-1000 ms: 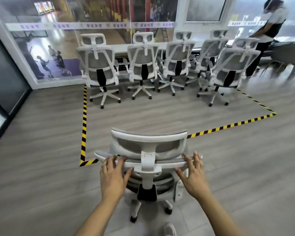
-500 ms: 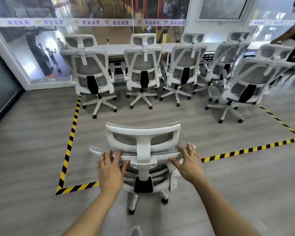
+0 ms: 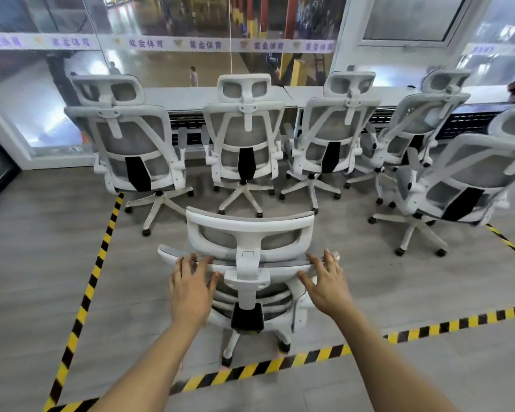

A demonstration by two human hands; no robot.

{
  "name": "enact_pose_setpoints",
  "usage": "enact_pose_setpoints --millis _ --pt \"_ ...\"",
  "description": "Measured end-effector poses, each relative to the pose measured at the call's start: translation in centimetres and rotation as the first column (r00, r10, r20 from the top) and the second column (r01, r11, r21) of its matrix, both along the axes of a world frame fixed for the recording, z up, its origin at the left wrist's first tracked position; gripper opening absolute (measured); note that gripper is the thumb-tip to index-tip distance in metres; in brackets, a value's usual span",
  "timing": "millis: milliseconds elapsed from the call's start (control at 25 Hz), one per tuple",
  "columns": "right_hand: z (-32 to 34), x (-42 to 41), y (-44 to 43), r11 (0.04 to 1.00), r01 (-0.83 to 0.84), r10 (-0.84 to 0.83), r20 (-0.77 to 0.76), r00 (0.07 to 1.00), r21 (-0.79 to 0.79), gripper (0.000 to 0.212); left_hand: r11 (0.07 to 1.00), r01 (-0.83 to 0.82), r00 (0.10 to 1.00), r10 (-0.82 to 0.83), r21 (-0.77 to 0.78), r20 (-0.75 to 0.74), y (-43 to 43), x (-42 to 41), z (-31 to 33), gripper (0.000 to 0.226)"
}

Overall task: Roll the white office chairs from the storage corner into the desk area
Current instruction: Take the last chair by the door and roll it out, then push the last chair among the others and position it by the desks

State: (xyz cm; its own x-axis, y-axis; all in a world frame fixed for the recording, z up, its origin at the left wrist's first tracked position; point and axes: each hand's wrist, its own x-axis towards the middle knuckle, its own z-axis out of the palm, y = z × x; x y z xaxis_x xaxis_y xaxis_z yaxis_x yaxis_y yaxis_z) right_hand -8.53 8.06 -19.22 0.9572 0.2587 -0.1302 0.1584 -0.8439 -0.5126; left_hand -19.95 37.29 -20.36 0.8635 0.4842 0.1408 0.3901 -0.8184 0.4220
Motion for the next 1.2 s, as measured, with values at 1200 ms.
enact_pose_setpoints --millis 1200 --pt "3.8 33.4 -14.0 0.984 0.07 -0.09 0.114 0.989 0.164 0.045 0.899 0.413 0.9 -0.379 -0.145 0.214 -23.4 35.1 7.1 0.029"
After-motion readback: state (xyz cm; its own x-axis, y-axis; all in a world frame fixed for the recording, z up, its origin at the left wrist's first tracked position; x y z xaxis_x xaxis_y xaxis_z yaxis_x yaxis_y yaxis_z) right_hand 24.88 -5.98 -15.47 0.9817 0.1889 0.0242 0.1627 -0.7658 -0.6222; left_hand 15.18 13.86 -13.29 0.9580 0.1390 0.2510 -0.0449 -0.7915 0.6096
